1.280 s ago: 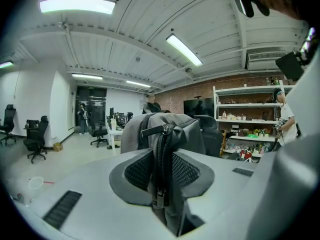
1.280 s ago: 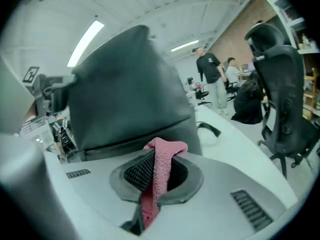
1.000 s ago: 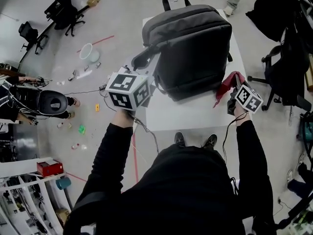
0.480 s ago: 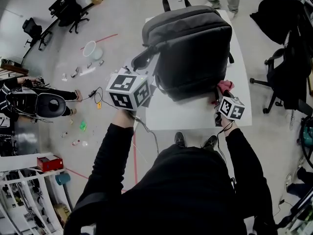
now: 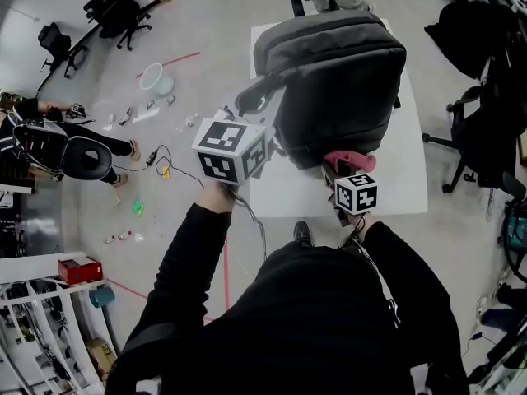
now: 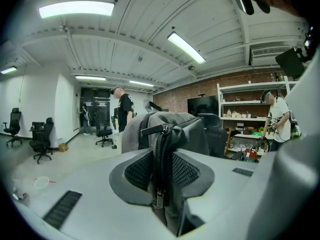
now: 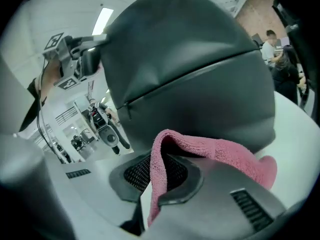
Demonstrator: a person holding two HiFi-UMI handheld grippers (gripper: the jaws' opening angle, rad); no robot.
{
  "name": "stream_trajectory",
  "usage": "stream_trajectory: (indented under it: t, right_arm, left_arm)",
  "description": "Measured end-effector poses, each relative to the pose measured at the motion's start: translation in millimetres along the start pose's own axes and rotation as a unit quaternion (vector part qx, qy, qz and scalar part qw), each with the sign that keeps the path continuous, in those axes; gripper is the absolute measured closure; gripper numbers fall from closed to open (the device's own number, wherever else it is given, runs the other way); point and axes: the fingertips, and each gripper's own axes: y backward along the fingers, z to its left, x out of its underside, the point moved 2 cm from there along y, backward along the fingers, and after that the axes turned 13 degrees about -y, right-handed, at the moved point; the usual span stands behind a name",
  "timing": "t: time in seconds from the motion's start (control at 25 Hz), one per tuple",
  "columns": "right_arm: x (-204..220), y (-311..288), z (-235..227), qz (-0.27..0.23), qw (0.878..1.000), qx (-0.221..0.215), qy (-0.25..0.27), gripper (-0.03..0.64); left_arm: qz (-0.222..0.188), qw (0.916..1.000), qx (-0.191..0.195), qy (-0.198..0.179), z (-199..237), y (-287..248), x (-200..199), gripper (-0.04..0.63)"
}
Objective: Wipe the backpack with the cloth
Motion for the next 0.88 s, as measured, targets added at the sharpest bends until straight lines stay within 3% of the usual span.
stream_trajectory:
  t: [0.24,0.4,0.48,0.6,0.72,0.88]
  right_arm:
    - [38.3,-39.1,106.3,0.059,0.991,-0.105,0.065,0.589]
    - [60.1,-50.4,158.5,0.084,0.976,-0.174,0.099,0.589]
    - [69.6,-53.1,171.7,0.097,0.969,-0.188,0.129,0.589]
    - [72.2,-56.1,151.7,0.099,0.972,-0.16,0.138,0.589]
    - [52.5,-49.9,84.9,0.078,0.989,-0.083,0.094,0.589]
    - [20.6,-16.0,-4.2,0.052,0.995,0.002,0.087,0.589]
  left_arm:
    - [-0.003,0.9998,0.018,-0.01,3.8,6.0,-0.4,0.494]
    - [-0.005,0.9995,0.03,-0.008,2.4,8.2,1.0,0.494]
    - [-0.01,0.9994,0.032,-0.003,5.3,11.1,2.1,0.494]
    - [-0.013,0.9994,0.031,0.004,8.9,14.4,3.3,0.494]
    - [-0.014,0.9996,0.022,0.011,10.3,12.4,2.4,0.494]
    - [-0.021,0.9997,0.0,0.014,3.4,10.4,2.9,0.494]
